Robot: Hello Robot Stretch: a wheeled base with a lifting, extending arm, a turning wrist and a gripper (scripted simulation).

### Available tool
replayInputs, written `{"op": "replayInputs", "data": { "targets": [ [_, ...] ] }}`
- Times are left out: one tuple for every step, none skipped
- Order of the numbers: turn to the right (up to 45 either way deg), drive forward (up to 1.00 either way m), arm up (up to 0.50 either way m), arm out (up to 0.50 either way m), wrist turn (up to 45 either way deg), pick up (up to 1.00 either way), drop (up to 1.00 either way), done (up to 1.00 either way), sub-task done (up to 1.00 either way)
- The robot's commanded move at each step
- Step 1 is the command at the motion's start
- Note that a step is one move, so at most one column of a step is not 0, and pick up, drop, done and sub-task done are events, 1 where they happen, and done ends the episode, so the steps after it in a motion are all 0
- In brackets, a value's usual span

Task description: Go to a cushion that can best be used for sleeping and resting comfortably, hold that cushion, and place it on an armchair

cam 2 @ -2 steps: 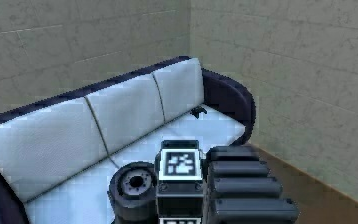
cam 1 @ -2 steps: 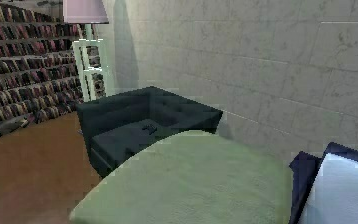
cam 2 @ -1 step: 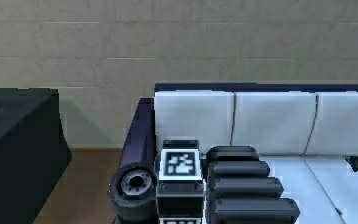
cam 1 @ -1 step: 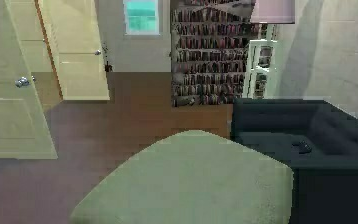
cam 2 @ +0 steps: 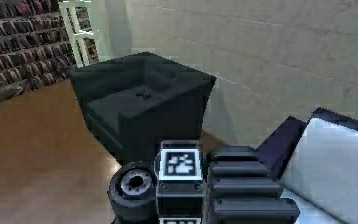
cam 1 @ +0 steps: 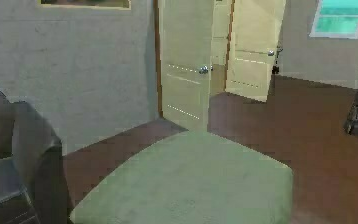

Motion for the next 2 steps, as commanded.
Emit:
{"op": "replayInputs", "data": {
  "targets": [
    [-45.0, 0.00, 0.00, 0.00, 0.0, 0.00, 0.00, 0.00, 0.00],
    [-24.0, 0.00, 0.00, 0.00, 0.0, 0.00, 0.00, 0.00, 0.00]
  ]
}}
